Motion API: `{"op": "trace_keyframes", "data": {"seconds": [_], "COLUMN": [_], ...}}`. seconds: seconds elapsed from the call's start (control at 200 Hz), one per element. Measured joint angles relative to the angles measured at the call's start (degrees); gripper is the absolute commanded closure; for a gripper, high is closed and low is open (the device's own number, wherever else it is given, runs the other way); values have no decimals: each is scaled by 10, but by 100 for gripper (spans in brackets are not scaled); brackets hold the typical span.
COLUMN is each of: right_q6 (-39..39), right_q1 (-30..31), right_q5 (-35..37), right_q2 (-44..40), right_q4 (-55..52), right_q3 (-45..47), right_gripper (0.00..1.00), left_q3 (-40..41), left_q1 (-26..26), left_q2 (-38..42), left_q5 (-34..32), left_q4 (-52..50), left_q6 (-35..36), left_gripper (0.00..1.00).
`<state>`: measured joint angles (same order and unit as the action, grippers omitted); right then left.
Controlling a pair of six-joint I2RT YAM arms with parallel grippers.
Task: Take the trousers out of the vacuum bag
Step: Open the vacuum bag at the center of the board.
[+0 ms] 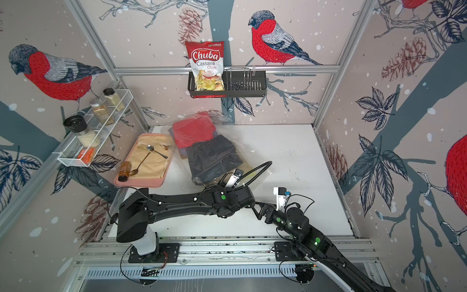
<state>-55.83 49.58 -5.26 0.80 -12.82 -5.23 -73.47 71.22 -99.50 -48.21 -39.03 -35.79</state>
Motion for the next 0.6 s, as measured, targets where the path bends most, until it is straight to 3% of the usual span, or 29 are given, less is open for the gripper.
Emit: {"op": "trace_keyframes", "data": {"seconds": [0.375, 0.6], "right_q6": [-29, -61], "right_q1": [8, 28], "right_q5": [-23, -14], "right_q2": [18, 56], "right_q4": [115, 181], "right_q3": [40, 50], "right_gripper": [4, 20], "left_q3": [-3, -45], "left_q1": [-40, -43], "left_q2": [54, 68], "left_q5": [45, 67], "left_q4": [28, 24], "left_q6": [80, 113], "left_gripper": [97, 100]}}
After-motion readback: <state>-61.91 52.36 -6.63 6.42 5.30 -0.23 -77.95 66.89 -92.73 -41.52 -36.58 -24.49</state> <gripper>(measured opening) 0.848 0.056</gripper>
